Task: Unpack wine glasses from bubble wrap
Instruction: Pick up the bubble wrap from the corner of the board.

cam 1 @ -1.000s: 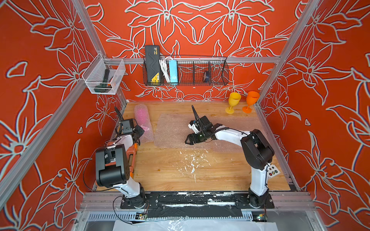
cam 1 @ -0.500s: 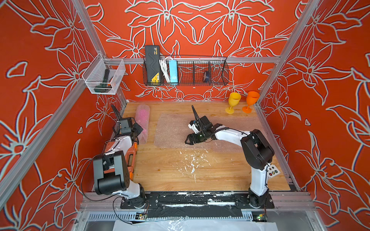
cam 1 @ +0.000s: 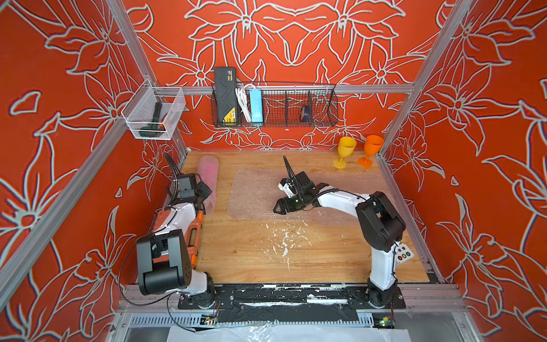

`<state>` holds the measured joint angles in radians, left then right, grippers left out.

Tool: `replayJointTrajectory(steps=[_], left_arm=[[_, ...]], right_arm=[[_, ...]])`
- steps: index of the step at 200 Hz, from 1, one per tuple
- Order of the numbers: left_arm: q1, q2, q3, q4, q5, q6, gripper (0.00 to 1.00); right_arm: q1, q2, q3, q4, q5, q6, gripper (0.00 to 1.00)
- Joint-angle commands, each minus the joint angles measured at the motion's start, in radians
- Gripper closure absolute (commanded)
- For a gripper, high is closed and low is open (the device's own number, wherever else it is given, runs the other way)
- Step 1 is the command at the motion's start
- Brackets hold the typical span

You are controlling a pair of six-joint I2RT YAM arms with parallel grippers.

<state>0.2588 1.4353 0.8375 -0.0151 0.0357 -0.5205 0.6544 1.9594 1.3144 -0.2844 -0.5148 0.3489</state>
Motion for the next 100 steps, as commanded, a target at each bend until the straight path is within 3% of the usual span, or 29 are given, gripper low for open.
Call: replayJointTrajectory(steps=[1, 64, 100], left_arm=[[-0.029, -0.051, -0.006, 0.005, 0.003, 0.023, 1.0], [-0.05, -0.23, 0.006, -0.088, -0.029, 0.015, 1.0], [-0.06, -0.32, 0.008, -0.115, 0.061, 0.017, 1.0]], right_arm=[[0.0, 0.01, 0.014, -0.009, -0.005, -0.011, 0.18], [0.0, -0.003, 0.014, -0.017, -0.008, -0.012, 0.18], [0.0, -0.011, 0.017, -0.032, 0.014, -0.017, 0.18]])
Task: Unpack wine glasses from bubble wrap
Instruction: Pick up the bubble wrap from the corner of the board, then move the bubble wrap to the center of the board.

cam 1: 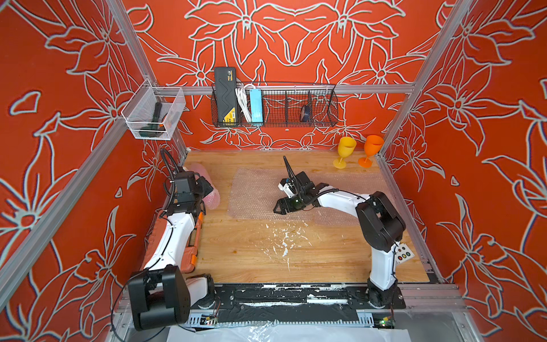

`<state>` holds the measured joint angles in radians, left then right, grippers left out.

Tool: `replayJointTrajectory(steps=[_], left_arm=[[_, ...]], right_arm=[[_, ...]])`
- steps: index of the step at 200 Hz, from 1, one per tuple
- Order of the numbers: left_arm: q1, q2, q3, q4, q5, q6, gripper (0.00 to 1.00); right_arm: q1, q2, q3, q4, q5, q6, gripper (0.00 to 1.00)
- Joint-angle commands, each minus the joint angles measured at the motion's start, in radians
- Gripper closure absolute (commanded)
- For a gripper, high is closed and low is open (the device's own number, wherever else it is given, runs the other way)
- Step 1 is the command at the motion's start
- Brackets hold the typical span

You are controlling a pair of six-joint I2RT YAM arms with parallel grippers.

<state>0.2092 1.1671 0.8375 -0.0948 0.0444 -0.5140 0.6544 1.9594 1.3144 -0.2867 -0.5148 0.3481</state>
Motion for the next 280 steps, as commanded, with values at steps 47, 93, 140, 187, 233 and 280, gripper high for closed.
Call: replayJointTrajectory(steps=[47, 93, 140, 187, 233, 280], left_arm=[[-0.034, -0.105, 0.037, -0.154, 0.127, 0.073, 1.0], [-0.034, -0.151, -0.006, -0.172, 0.141, 0.104, 1.0], [-0.034, -0.152, -0.018, -0.152, 0.195, 0.097, 1.0], [-0.034, -0.149, -0.026, -0.139, 0.234, 0.098, 1.0], [-0.034, -0.16, -0.036, -0.15, 0.242, 0.116, 1.0], [-0.035, -0.163, -0.041, -0.144, 0.289, 0.11, 1.0]], right_arm=[[-0.002, 0.086, 0.142, -0.127, 0.127, -0.04, 0.18], [0.029, 0.21, 0.311, -0.233, 0.299, -0.045, 0.19], [0.076, 0.311, 0.467, -0.396, 0.542, -0.082, 0.2], [0.077, 0.456, 0.672, -0.507, 0.608, -0.083, 0.19], [0.068, 0.629, 0.996, -0.643, 0.678, -0.111, 0.19], [0.022, 0.744, 1.205, -0.685, 0.723, -0.153, 0.18]])
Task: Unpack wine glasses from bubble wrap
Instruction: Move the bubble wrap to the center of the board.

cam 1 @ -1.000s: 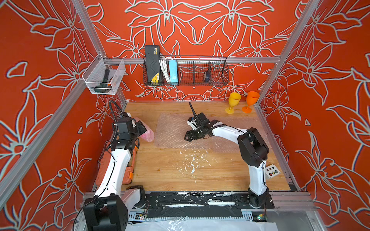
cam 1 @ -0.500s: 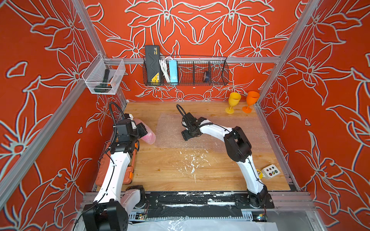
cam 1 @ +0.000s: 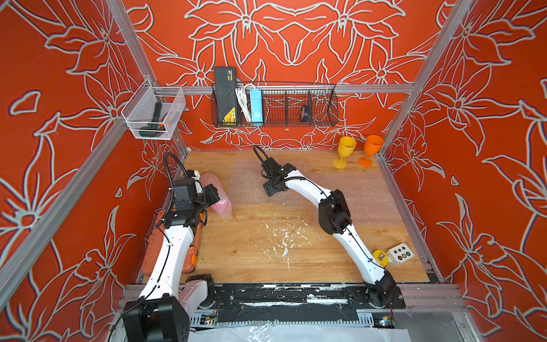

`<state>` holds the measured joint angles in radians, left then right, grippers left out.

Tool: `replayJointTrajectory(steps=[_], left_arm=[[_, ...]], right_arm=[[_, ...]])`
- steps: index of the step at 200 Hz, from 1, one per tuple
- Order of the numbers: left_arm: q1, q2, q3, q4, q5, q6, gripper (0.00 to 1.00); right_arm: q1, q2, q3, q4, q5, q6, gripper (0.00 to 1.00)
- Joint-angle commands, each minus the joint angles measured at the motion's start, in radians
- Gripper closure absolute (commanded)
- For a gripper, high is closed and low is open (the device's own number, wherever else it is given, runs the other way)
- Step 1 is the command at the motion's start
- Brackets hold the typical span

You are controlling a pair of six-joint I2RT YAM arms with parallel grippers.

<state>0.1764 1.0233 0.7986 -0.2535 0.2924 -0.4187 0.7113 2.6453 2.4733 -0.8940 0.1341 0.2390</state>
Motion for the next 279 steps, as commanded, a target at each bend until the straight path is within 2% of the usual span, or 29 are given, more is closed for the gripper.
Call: replayJointTrajectory(steps=[1, 41, 89, 133, 156, 191, 251, 273, 279], left_arm=[[-0.003, -0.018, -0.003, 0.014, 0.041, 0.015, 1.0], [-0.005, -0.016, 0.001, 0.011, 0.092, 0.014, 1.0], [-0.008, 0.006, -0.001, -0.036, 0.118, 0.046, 1.0], [-0.011, 0.01, 0.005, -0.083, 0.145, 0.088, 1.0], [-0.027, 0.016, 0.007, -0.119, 0.175, 0.124, 1.0], [-0.105, 0.029, -0.014, -0.178, 0.183, 0.151, 1.0], [-0.331, -0.025, -0.087, -0.173, 0.164, 0.028, 1.0], [-0.383, -0.026, -0.082, -0.251, 0.098, 0.004, 1.0], [-0.384, -0.072, -0.084, -0.266, 0.078, -0.001, 1.0]], right_arm=[[-0.035, 0.059, 0.047, -0.076, 0.078, -0.045, 0.18], [-0.076, 0.072, 0.057, 0.03, 0.103, -0.115, 0.17], [-0.093, 0.092, 0.162, 0.046, 0.016, -0.132, 0.16], [-0.085, -0.081, -0.033, 0.167, -0.061, -0.131, 0.16], [-0.083, -0.159, -0.067, 0.166, -0.107, -0.132, 0.16], [-0.083, -0.29, -0.145, 0.171, -0.123, -0.14, 0.16], [-0.104, -0.491, -0.367, 0.219, -0.125, -0.138, 0.16], [-0.122, -0.542, -0.457, 0.25, -0.146, -0.123, 0.16], [-0.125, -0.549, -0.475, 0.251, -0.162, -0.117, 0.16]])
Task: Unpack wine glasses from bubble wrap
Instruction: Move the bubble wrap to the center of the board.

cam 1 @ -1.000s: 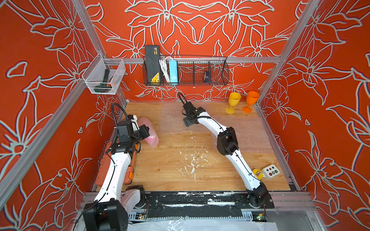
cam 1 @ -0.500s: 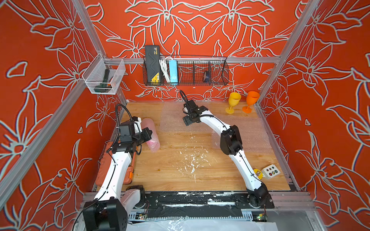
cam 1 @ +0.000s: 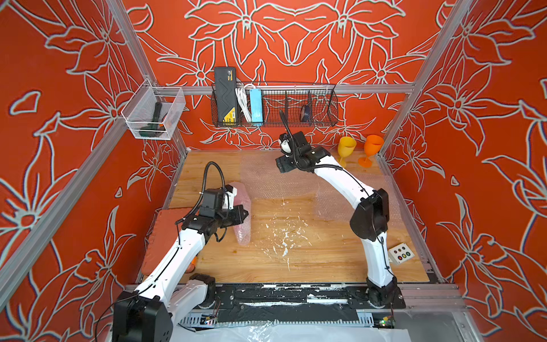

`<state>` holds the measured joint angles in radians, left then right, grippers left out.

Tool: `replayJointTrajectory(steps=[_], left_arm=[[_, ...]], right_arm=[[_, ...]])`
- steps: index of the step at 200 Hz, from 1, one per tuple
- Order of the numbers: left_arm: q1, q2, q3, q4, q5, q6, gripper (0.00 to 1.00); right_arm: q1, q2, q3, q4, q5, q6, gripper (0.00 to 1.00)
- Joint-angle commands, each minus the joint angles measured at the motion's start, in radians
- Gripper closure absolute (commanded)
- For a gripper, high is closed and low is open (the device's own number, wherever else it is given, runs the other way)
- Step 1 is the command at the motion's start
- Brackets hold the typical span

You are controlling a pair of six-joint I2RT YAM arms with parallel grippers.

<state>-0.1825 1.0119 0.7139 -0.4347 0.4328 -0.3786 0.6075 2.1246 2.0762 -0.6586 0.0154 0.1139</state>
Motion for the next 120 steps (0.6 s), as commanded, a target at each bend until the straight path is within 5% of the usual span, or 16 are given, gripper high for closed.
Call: replayJointTrajectory(steps=[1, 36, 64, 120], left_arm=[[-0.025, -0.064, 0.0, -0.086, -0.066, -0.041, 1.0], [-0.022, -0.189, 0.035, -0.105, -0.286, -0.049, 1.0], [-0.02, -0.16, 0.13, -0.129, -0.339, -0.024, 1.0], [-0.02, -0.189, 0.254, -0.152, -0.325, -0.022, 1.0]], right_arm=[[-0.022, -0.029, -0.08, 0.016, -0.046, 0.009, 0.16], [-0.01, 0.002, -0.177, 0.01, -0.254, 0.054, 0.17], [0.003, 0.078, -0.208, 0.033, -0.202, 0.076, 0.17], [0.01, 0.344, 0.076, -0.092, -0.131, 0.06, 0.17]])
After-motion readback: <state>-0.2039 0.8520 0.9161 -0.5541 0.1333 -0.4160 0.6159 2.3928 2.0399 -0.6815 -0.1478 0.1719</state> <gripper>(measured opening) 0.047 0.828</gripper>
